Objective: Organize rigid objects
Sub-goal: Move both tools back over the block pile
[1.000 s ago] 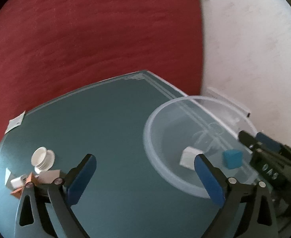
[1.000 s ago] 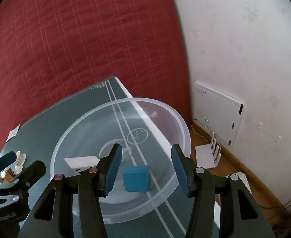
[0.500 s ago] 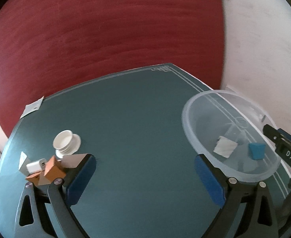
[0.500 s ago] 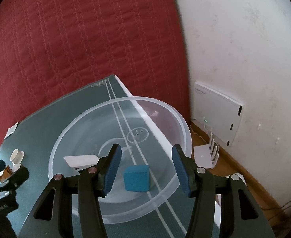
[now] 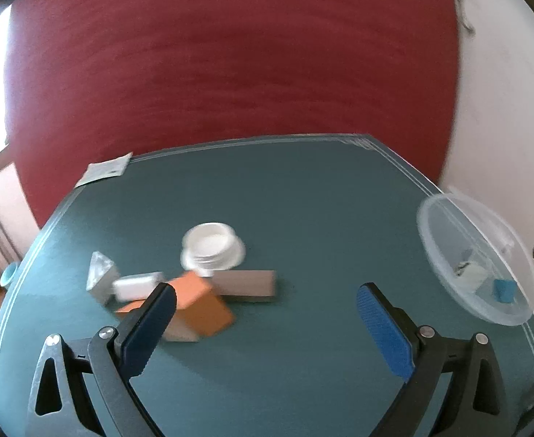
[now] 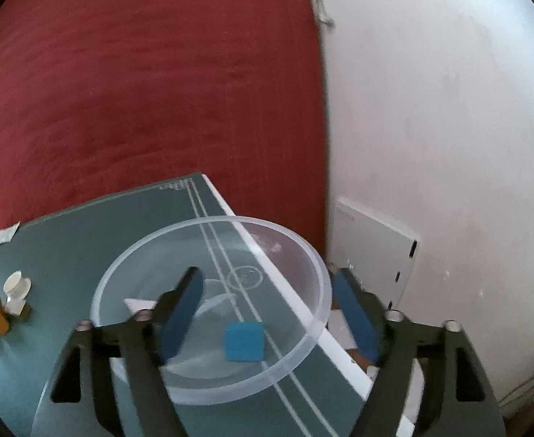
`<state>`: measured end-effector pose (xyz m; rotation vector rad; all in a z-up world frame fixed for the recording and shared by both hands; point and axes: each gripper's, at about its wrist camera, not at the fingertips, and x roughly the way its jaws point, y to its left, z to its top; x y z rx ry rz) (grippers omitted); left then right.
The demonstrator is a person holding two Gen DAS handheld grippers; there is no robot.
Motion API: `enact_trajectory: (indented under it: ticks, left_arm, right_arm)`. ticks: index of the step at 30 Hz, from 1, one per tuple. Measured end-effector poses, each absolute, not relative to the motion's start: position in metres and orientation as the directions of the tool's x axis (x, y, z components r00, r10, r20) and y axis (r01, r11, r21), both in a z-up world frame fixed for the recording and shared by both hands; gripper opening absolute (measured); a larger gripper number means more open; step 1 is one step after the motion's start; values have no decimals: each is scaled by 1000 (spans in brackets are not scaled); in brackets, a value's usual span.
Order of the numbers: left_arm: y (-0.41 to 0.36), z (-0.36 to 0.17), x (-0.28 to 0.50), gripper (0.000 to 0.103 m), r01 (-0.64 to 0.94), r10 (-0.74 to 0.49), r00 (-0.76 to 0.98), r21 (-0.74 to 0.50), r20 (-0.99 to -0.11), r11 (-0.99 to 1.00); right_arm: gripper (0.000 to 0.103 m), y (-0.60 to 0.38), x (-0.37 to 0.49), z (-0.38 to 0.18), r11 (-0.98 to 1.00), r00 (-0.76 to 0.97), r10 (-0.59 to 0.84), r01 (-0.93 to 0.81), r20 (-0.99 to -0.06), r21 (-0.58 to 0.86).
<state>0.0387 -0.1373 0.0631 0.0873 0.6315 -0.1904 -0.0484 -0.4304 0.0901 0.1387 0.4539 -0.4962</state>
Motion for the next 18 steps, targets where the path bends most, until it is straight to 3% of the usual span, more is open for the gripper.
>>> enact_trajectory:
  ticks: [4, 10, 18]
  left_arm:
    - [-92, 58, 41, 101, 114, -83, 822, 21, -563, 993]
    - [-45, 49, 42, 101, 15, 1, 816, 23, -578, 1000]
    - [-24, 34, 44, 101, 57, -65, 741, -34, -669, 998]
  right_arm:
    - [78, -409, -44, 92, 904, 796, -368, 427, -481, 15]
    - [81, -365, -24, 107, 964, 841, -169, 248, -513, 90]
    - [83, -307, 8, 107, 991, 811, 52, 30, -582, 130]
